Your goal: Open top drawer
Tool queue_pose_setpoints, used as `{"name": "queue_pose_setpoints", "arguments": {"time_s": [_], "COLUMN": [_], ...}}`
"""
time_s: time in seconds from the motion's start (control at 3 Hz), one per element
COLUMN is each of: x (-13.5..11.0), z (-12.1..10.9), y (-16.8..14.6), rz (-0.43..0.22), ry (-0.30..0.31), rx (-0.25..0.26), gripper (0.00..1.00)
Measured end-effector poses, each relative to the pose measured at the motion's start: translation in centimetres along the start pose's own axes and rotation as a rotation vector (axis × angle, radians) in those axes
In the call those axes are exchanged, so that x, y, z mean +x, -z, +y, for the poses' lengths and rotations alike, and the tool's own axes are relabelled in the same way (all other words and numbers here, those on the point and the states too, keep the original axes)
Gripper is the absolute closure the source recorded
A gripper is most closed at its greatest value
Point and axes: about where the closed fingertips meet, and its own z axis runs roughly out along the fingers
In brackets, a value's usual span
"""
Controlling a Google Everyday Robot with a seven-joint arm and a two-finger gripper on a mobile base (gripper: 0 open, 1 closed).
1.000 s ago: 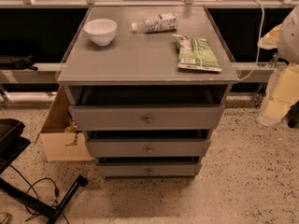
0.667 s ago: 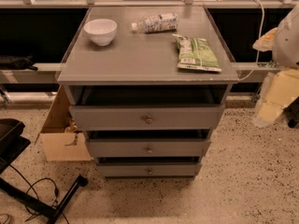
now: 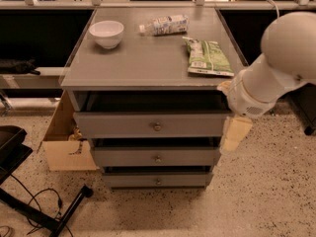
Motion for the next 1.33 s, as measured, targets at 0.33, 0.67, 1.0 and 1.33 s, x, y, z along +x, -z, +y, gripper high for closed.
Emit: {"name": "queue_pose_setpoints", "arguments": {"time_s": [0.33,0.67,1.0,1.33], "x": [0.4,2.4,3.7,4.1], "z": [-1.6,-4.1,-5.4,-6.2], "y": [-5.4,-11.7,-14.8,-18.3], "rz": [0.032,0.108,0.155,0.202], "ry": [0.040,0.042,0.031,0.030], "rx": [-0.013,-0.038,-0.046,-0.066], "gripper": [0.00,0.00,0.00,0.19]}}
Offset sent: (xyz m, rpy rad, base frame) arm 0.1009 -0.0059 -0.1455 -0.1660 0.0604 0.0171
